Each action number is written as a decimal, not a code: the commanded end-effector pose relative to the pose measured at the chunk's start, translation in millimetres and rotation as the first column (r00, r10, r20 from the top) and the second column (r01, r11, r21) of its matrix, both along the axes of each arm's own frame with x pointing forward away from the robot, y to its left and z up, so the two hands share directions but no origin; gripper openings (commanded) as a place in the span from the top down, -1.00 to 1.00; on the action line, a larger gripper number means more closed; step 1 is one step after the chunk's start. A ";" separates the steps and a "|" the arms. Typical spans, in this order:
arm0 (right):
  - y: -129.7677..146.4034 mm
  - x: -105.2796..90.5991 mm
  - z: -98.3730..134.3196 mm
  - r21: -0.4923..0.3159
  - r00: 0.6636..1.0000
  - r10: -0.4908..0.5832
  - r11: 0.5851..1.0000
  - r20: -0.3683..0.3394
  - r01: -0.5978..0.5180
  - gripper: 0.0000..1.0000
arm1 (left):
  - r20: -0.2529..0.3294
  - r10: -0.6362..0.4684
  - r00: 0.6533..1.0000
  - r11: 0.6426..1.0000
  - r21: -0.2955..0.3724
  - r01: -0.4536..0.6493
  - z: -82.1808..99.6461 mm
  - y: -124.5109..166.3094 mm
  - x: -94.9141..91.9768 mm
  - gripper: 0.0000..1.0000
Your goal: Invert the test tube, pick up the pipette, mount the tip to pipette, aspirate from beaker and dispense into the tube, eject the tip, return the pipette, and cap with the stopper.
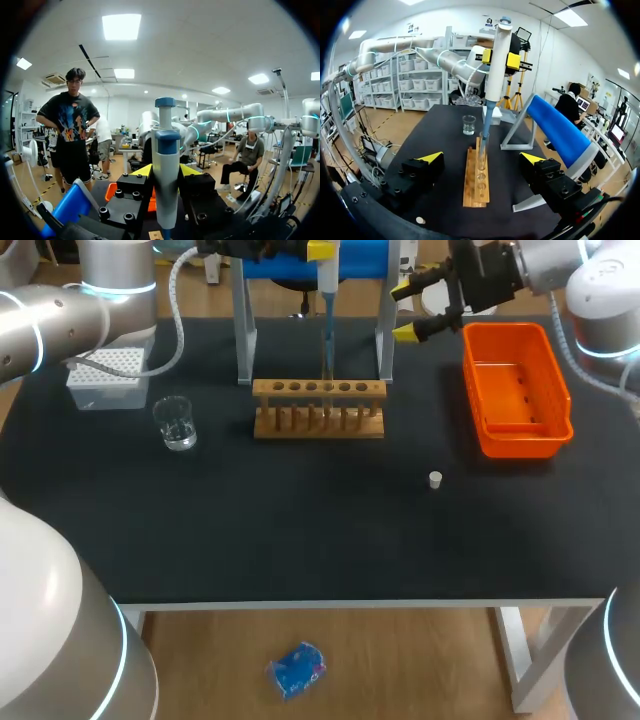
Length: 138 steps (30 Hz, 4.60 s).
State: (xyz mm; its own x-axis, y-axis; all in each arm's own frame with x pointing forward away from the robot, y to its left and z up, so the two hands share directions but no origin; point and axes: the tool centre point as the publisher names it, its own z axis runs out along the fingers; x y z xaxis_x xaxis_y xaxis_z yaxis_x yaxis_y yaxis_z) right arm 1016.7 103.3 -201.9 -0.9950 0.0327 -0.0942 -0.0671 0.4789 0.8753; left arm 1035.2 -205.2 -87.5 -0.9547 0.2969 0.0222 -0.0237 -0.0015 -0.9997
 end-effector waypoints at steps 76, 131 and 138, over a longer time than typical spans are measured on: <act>10.0 -15.5 -30.6 -0.054 0.999 0.034 0.998 0.037 -0.032 -1.00 | 0.041 -0.024 0.999 0.999 0.028 0.023 20.0 -3.6 1.8 1.00; 10.0 -15.5 -30.6 -0.054 0.999 0.034 0.998 0.037 -0.032 -1.00 | 0.102 -0.030 0.994 0.996 0.082 0.022 93.4 0.9 8.0 1.00; 10.0 -15.5 -30.6 -0.054 0.999 0.034 0.998 0.037 -0.032 -1.00 | 0.110 -0.034 0.993 0.995 0.098 0.023 108.9 -3.8 7.0 1.00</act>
